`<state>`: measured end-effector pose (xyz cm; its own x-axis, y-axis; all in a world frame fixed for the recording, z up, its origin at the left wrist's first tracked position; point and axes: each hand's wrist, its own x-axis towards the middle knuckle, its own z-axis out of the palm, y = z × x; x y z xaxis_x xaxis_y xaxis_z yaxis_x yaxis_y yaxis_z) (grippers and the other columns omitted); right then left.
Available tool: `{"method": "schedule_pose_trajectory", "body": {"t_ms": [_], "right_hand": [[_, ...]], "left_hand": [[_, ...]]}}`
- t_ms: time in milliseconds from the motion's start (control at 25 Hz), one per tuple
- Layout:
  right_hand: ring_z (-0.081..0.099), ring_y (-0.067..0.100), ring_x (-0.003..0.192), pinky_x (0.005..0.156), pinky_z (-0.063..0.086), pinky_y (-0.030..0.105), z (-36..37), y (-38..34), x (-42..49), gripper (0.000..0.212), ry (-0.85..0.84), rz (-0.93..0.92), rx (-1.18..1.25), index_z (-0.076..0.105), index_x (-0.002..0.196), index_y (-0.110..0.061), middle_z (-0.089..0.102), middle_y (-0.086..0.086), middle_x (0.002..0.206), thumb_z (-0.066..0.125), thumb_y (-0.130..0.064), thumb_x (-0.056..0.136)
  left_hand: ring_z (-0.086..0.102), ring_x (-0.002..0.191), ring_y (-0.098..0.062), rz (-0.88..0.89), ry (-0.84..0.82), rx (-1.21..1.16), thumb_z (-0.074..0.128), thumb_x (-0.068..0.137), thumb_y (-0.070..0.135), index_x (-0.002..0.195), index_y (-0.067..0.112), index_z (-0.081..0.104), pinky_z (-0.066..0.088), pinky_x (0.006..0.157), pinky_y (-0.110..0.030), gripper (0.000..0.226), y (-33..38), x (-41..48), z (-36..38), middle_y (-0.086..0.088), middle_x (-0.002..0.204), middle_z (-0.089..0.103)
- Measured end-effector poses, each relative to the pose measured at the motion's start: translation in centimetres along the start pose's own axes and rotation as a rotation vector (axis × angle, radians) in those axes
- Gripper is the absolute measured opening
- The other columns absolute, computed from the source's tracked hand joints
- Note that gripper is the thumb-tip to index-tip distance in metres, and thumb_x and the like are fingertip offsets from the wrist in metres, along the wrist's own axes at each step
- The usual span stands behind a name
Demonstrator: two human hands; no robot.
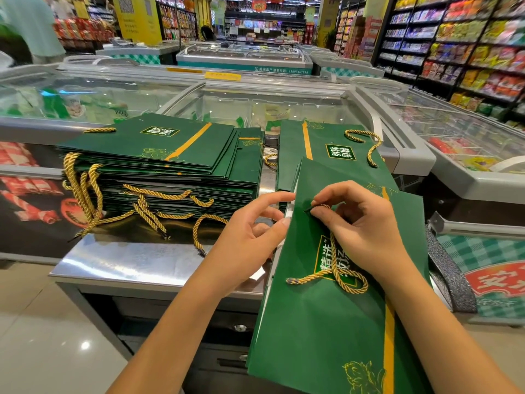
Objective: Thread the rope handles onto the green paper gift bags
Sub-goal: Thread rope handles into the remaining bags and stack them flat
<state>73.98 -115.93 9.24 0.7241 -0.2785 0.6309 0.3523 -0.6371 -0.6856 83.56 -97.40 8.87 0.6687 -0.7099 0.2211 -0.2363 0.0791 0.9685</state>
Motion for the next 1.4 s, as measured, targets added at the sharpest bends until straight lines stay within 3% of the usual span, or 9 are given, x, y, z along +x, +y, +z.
{"method": "schedule_pose_trajectory", "body": {"t_ms": [320, 400, 520, 760, 920, 1080, 1200, 1280, 1400], "right_hand": [[0.063, 0.033, 0.062, 0.056, 0.051, 0.048, -0.1, -0.8, -0.3, 0.012, 0.03, -0.008, 0.075, 0.073, 0.091, -0.01, 0.077, 0.001, 0.089, 0.078, 0.0, 0.086], [0.069, 0.028, 0.07, 0.059, 0.052, 0.049, 0.0, -0.8, -0.2, 0.014, 0.033, -0.001, 0.083, 0.072, 0.093, -0.009, 0.077, 0.0, 0.088, 0.079, -0.001, 0.084], [0.073, 0.023, 0.082, 0.061, 0.05, 0.049, 0.0, -0.7, -0.1, 0.023, 0.031, -0.008, 0.081, 0.07, 0.1, -0.009, 0.076, 0.0, 0.089, 0.081, 0.0, 0.082], [0.051, 0.015, 0.079, 0.067, 0.041, 0.024, 0.0, -0.1, 0.3, 0.036, -0.133, -0.098, -0.05, 0.073, 0.118, -0.024, 0.055, 0.007, 0.096, 0.068, 0.001, 0.093], [0.049, 0.007, 0.084, 0.073, 0.037, 0.014, 0.1, -0.3, 0.2, 0.034, -0.179, -0.112, -0.102, 0.073, 0.114, -0.024, 0.049, 0.005, 0.1, 0.063, 0.003, 0.096], [0.048, -0.001, 0.084, 0.075, 0.037, 0.012, 0.3, -0.7, 0.2, 0.031, -0.205, -0.1, -0.132, 0.07, 0.11, -0.023, 0.048, 0.0, 0.103, 0.059, 0.002, 0.097], [0.048, 0.0, 0.089, 0.077, 0.036, 0.012, 0.4, -0.7, 0.1, 0.031, -0.207, -0.104, -0.153, 0.068, 0.111, -0.027, 0.049, -0.001, 0.104, 0.057, -0.001, 0.098], [0.047, 0.0, 0.09, 0.078, 0.035, 0.013, 0.6, -0.8, 0.1, 0.029, -0.205, -0.103, -0.168, 0.067, 0.112, -0.027, 0.049, -0.002, 0.105, 0.057, -0.004, 0.098], [0.048, 0.006, 0.095, 0.08, 0.033, 0.014, 0.8, -1.1, 0.0, 0.026, -0.195, -0.104, -0.205, 0.067, 0.113, -0.023, 0.049, -0.003, 0.106, 0.056, -0.007, 0.096]], "left_hand": [[0.054, 0.072, -0.05, 0.026, -0.002, 0.019, 0.061, 0.1, 0.019, 0.126, 0.046, 0.061, 0.045, 0.065, -0.043, 0.038, -0.5, 0.1, 0.1, 0.001, 0.101, 0.06], [0.05, 0.066, -0.044, 0.035, -0.007, 0.033, 0.06, 0.1, 0.02, 0.128, 0.045, 0.06, 0.045, 0.062, -0.041, 0.038, -0.5, 0.1, 0.1, 0.001, 0.1, 0.058], [0.043, 0.053, -0.015, 0.056, 0.001, 0.066, 0.06, 0.1, 0.021, 0.13, 0.041, 0.058, 0.04, 0.052, -0.024, 0.037, -0.3, 0.0, 0.3, -0.001, 0.1, 0.056], [0.039, 0.05, -0.004, 0.072, 0.005, 0.093, 0.062, 0.098, 0.022, 0.126, 0.041, 0.056, 0.037, 0.05, -0.019, 0.035, 0.3, -0.1, 0.7, -0.011, 0.099, 0.051], [0.043, 0.05, -0.002, 0.081, 0.002, 0.122, 0.062, 0.098, 0.024, 0.124, 0.036, 0.059, 0.037, 0.053, -0.012, 0.028, 0.2, 0.0, 0.6, -0.009, 0.097, 0.049], [0.043, 0.056, -0.011, 0.077, 0.011, 0.184, 0.06, 0.1, 0.019, 0.11, 0.039, 0.064, 0.042, 0.057, -0.022, 0.023, -0.1, 0.2, 0.7, -0.014, 0.103, 0.05], [0.04, 0.052, -0.012, 0.094, 0.018, 0.212, 0.058, 0.101, 0.019, 0.108, 0.027, 0.065, 0.036, 0.049, -0.023, 0.013, 0.0, 0.2, 0.8, -0.009, 0.091, 0.051], [0.048, 0.053, -0.019, 0.081, 0.064, 0.221, 0.055, 0.102, 0.019, 0.103, 0.025, 0.063, 0.041, 0.048, -0.03, 0.01, 0.1, 0.4, 0.8, -0.005, 0.091, 0.059], [0.056, 0.055, -0.02, -0.026, 0.184, 0.001, 0.044, 0.106, 0.017, 0.102, 0.02, 0.054, 0.048, 0.05, -0.034, 0.011, 0.3, 0.3, 0.6, -0.005, 0.09, 0.068]]}}
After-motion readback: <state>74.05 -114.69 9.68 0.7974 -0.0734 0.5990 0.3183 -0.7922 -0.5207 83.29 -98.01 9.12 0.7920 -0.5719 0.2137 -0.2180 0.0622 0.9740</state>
